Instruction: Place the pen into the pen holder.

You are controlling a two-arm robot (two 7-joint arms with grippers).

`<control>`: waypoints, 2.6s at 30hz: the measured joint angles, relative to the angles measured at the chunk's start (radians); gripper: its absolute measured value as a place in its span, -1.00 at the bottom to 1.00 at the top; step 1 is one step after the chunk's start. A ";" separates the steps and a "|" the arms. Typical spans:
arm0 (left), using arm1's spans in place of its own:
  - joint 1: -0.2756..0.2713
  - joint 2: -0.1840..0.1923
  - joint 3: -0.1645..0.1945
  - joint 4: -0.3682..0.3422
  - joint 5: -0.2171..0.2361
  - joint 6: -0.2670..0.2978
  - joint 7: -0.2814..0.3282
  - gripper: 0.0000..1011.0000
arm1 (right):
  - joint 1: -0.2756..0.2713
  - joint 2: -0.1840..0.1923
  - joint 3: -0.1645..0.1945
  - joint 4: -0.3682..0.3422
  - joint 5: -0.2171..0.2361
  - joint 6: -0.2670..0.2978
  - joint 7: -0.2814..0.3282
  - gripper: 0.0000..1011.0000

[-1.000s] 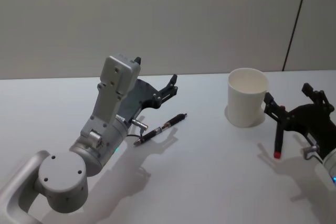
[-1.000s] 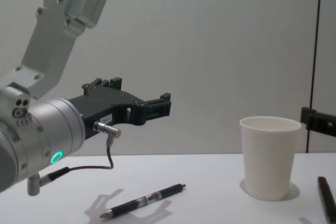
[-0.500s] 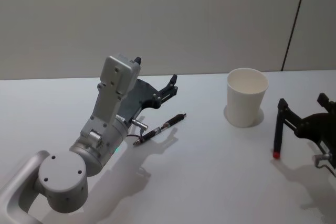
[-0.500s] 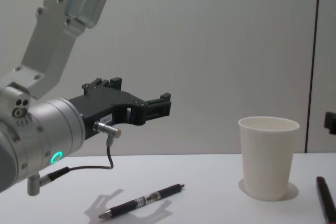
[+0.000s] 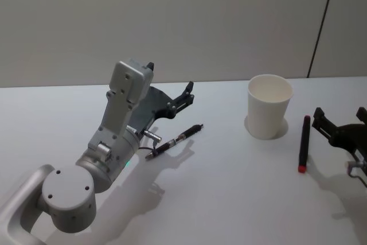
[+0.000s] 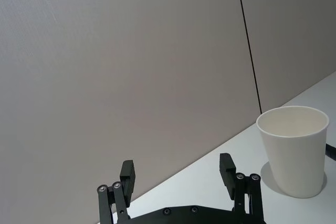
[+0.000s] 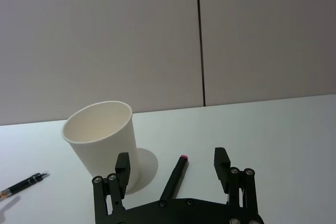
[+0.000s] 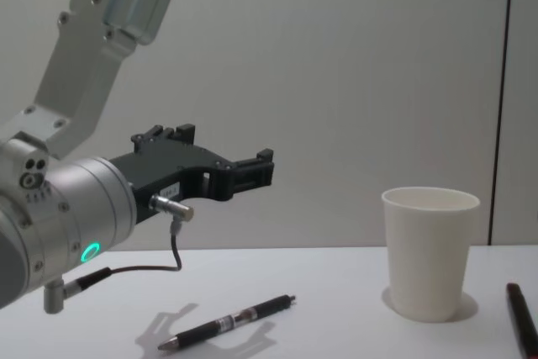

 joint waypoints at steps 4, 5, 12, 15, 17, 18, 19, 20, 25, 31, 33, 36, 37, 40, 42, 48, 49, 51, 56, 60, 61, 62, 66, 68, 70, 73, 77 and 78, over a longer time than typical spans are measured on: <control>0.000 0.000 0.000 0.000 0.000 0.000 0.000 0.98 | 0.031 -0.017 0.001 0.022 0.000 0.043 -0.013 0.98; 0.000 0.000 0.000 0.000 0.000 0.000 0.000 0.98 | 0.038 -0.021 0.001 0.027 0.000 0.049 -0.014 0.98; 0.000 0.000 0.000 0.000 0.000 0.000 0.000 0.98 | 0.085 -0.049 -0.003 0.065 -0.016 0.117 -0.022 0.98; 0.000 0.000 0.000 0.000 0.000 0.000 0.000 0.98 | 0.110 -0.065 -0.010 0.087 -0.030 0.149 -0.024 0.98; 0.000 0.000 0.000 0.000 0.000 0.000 0.000 0.98 | 0.115 -0.069 -0.011 0.092 -0.034 0.157 -0.024 0.98; 0.000 0.000 0.000 0.000 0.000 0.000 0.000 0.98 | 0.124 -0.076 -0.014 0.101 -0.039 0.168 -0.025 0.98; 0.000 0.000 0.000 0.000 0.000 0.000 0.000 0.98 | 0.129 -0.080 -0.016 0.107 -0.042 0.174 -0.026 0.98; 0.000 0.000 0.000 0.000 0.000 0.000 0.000 0.98 | 0.132 -0.082 -0.017 0.110 -0.044 0.179 -0.027 0.98; 0.000 0.000 0.000 0.000 0.000 0.000 0.000 0.98 | 0.158 -0.107 -0.027 0.146 -0.061 0.212 -0.036 0.98; 0.000 0.000 0.000 0.000 0.000 0.000 0.000 0.98 | 0.184 -0.137 -0.038 0.191 -0.076 0.239 -0.049 0.98; 0.000 0.000 0.000 0.000 0.000 0.000 0.000 0.98 | 0.190 -0.143 -0.041 0.201 -0.078 0.243 -0.052 0.98; 0.000 0.000 0.000 0.000 0.000 0.000 0.000 0.98 | 0.202 -0.160 -0.046 0.229 -0.085 0.251 -0.060 0.98; 0.000 0.000 0.000 0.000 0.000 0.000 0.000 0.98 | 0.205 -0.162 -0.047 0.233 -0.087 0.252 -0.062 0.98; 0.000 0.000 0.000 0.000 0.000 0.000 0.000 0.98 | 0.213 -0.173 -0.051 0.252 -0.092 0.254 -0.066 0.98; 0.000 0.000 0.000 0.000 0.000 0.000 0.000 0.98 | 0.217 -0.179 -0.053 0.262 -0.095 0.254 -0.068 0.98; 0.000 0.000 0.000 0.000 0.000 0.000 0.000 0.98 | 0.230 -0.197 -0.057 0.295 -0.105 0.253 -0.078 0.98; 0.000 0.000 0.000 0.000 0.000 0.000 0.000 0.98 | 0.231 -0.199 -0.058 0.299 -0.106 0.252 -0.079 0.98; 0.000 0.000 0.000 0.000 0.000 0.000 0.000 0.98 | 0.235 -0.205 -0.059 0.308 -0.109 0.249 -0.084 0.98; 0.000 0.000 0.000 0.000 0.000 0.000 0.000 0.98 | 0.240 -0.215 -0.061 0.323 -0.117 0.243 -0.095 0.98; 0.000 0.000 0.000 0.000 0.000 0.000 0.000 0.98 | 0.241 -0.220 -0.061 0.329 -0.122 0.241 -0.100 0.98; 0.000 0.000 0.000 0.000 0.000 0.000 0.000 0.98 | 0.241 -0.222 -0.061 0.330 -0.124 0.240 -0.102 0.98; 0.000 0.000 0.000 0.000 0.000 0.000 0.000 0.98 | 0.241 -0.224 -0.061 0.331 -0.125 0.239 -0.104 0.98; 0.000 0.000 0.000 0.000 0.000 0.000 0.000 0.98 | 0.238 -0.228 -0.061 0.331 -0.127 0.237 -0.113 0.98; 0.000 0.000 0.000 0.000 0.000 0.000 0.000 0.98 | 0.236 -0.229 -0.061 0.331 -0.127 0.236 -0.116 0.98; 0.000 0.000 0.000 0.000 0.000 0.000 0.000 0.98 | 0.234 -0.231 -0.061 0.330 -0.127 0.236 -0.120 0.98; 0.000 0.000 0.000 0.000 0.000 0.000 0.000 0.98 | 0.231 -0.233 -0.060 0.328 -0.127 0.235 -0.124 0.98; 0.000 0.000 0.000 0.000 0.000 0.000 0.000 0.98 | 0.229 -0.234 -0.060 0.327 -0.127 0.235 -0.128 0.84; 0.000 0.000 0.000 0.000 0.000 0.000 0.000 0.98 | 0.229 -0.235 -0.060 0.326 -0.127 0.235 -0.129 0.82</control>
